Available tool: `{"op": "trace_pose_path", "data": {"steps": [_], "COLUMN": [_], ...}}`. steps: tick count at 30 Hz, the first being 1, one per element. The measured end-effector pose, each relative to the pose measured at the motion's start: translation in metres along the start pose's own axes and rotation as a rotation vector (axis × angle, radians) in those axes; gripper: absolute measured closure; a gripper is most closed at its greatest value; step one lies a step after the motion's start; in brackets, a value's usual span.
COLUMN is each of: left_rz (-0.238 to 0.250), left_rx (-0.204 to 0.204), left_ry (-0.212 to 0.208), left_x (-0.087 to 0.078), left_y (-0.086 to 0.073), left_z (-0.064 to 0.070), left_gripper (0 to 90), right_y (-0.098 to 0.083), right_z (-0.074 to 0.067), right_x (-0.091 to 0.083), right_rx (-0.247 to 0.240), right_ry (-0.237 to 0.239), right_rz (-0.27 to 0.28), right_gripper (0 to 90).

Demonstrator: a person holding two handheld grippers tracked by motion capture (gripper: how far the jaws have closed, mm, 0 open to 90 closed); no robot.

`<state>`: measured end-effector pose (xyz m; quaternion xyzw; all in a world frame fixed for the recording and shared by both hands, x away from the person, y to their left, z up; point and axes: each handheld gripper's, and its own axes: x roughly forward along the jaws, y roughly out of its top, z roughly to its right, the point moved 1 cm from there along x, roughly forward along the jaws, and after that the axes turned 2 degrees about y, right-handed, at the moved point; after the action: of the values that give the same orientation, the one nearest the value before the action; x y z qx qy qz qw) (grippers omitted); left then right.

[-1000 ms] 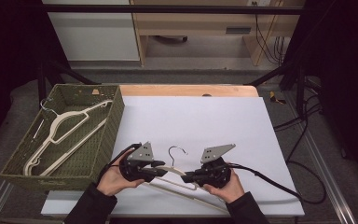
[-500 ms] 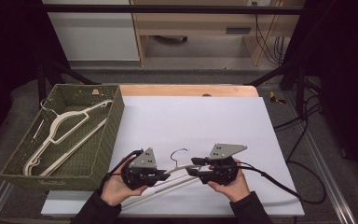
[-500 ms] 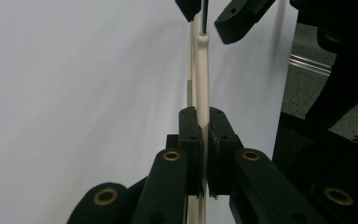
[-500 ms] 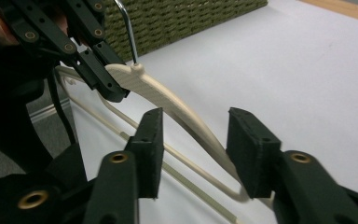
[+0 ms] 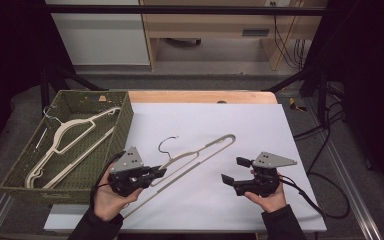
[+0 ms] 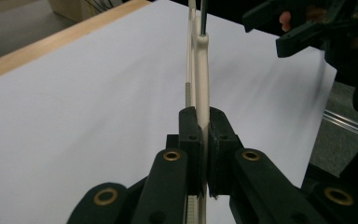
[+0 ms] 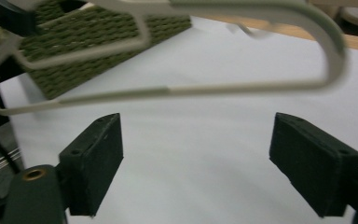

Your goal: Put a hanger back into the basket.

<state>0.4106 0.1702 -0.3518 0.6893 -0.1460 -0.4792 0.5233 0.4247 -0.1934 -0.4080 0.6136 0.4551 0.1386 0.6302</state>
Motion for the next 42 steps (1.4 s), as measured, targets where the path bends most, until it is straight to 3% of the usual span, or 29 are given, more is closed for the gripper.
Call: {"op": "trace_pose_path", "data": {"steps": [8, 14, 18, 33, 37, 42], "left_rz": [0.095, 0.115, 0.124, 0.102, 0.084, 0.064], "left_rx": [-0.021, -0.021, -0.022, -0.052, -0.038, -0.061], "left_ry": [0.050, 0.092, 0.097, 0.181, 0.195, 0.208], "left_x": [-0.043, -0.070, -0.087, -0.134, -0.143, -0.150], "left_y": [0.016, 0.032, 0.041, 0.047, 0.044, 0.035], "left_z": [-0.008, -0.024, -0.039, -0.117, -0.135, -0.156], "left_gripper": [86.1, 86.2, 86.2, 86.1, 86.1, 86.1], "right_y": [-0.009, -0.012, -0.014, -0.016, -0.016, -0.016], "right_z": [0.018, 0.024, 0.026, 0.027, 0.027, 0.028], "right_x": [-0.013, -0.019, -0.020, -0.020, -0.021, -0.021], "right_rx": [0.059, 0.076, 0.073, 0.081, 0.081, 0.074], "right_ry": [-0.094, -0.116, -0.126, -0.135, -0.132, -0.129], "right_rz": [0.022, 0.030, 0.033, 0.020, 0.023, 0.023], "right_gripper": [10.8, 8.7, 7.9, 7.4, 7.3, 7.3]}}
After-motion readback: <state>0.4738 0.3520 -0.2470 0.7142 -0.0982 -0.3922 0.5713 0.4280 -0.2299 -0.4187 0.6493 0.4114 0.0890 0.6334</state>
